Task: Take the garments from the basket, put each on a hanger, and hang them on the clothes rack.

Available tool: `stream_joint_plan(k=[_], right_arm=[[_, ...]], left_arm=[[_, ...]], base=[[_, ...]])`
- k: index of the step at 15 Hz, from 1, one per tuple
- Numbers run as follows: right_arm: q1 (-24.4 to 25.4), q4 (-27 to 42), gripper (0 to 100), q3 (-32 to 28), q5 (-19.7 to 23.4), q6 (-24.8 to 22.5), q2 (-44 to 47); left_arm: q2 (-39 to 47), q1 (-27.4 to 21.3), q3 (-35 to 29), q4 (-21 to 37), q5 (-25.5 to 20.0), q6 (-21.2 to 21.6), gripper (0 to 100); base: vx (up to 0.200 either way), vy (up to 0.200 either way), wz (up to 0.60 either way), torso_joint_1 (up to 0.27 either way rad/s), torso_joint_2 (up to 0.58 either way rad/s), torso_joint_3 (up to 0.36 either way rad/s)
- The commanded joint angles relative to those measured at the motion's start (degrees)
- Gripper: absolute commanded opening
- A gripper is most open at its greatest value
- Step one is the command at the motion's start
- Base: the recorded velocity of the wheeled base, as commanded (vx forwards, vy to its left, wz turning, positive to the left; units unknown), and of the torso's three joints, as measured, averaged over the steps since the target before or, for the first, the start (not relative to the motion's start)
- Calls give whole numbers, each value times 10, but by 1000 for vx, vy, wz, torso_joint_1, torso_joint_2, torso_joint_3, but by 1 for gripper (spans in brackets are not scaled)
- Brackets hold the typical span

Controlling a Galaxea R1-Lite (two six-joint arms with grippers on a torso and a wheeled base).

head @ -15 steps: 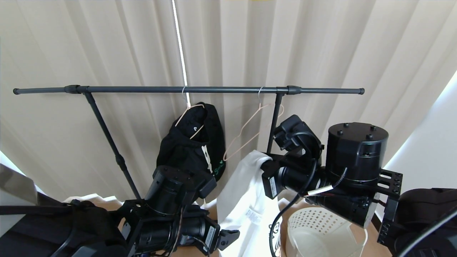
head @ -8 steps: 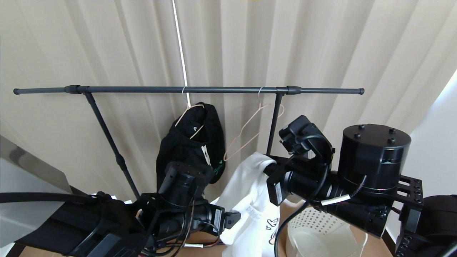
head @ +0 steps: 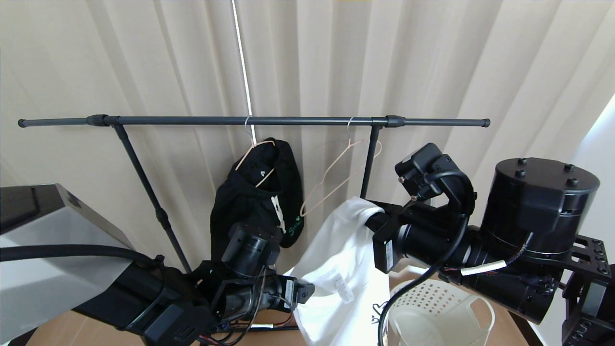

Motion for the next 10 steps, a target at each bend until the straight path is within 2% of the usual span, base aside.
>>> stream_joint_plan(k=[1,2,3,6,10], right_arm=[[-2,1,0,0,0,0,-14],[-10,2,0,-1,0,-1,-19],[-27,3,0,-2,0,-1,-18],[-72,3,0,-10,-2,-12,-4],[-79,48,0,-30,-30,-22,3]], left_arm=[[1,2,4,1,2,-1,100],[0,2,7,0,16,-1,100],[-1,2,12,1,22,-1,0],[-51,-1,27,3,33,1,0],[-140,-1,14,30,36,34,0]], base=[[0,0,0,0,0,0],[0,0,0,0,0,0],[0,0,0,0,0,0],[0,0,0,0,0,0],[0,0,0,0,0,0]])
